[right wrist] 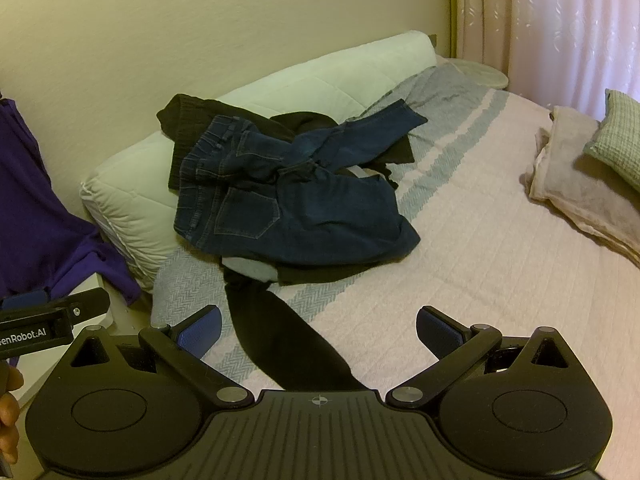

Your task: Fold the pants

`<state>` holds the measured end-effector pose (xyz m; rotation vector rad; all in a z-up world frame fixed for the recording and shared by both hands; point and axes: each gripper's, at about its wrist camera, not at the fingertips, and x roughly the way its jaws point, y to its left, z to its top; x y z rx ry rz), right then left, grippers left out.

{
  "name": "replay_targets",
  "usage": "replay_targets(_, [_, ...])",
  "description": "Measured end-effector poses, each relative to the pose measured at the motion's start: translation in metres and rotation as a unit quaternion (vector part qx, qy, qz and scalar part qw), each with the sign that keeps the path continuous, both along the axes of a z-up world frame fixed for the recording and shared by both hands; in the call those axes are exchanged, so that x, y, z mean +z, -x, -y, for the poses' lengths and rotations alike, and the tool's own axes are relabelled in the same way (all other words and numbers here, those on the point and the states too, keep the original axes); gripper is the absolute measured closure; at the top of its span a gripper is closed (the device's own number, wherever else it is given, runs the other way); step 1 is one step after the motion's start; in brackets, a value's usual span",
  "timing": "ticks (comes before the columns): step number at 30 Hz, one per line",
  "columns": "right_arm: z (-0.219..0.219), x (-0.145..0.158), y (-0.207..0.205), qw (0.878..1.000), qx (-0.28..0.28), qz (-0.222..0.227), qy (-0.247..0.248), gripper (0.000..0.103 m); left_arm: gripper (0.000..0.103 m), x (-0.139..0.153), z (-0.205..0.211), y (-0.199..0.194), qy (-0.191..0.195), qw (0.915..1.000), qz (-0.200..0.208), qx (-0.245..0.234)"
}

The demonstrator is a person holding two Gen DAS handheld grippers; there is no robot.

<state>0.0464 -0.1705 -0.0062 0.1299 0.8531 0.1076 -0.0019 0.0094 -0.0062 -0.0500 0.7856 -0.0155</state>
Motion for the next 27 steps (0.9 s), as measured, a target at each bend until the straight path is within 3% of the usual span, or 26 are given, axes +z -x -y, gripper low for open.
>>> replay_targets(27, [0.011, 0.0, 0.007, 1.0, -0.002, -0.002, -0.005, 0.002, 0.001, 0.001, 0.008, 0.002, 0.002, 1.0, -0.001, -0.003])
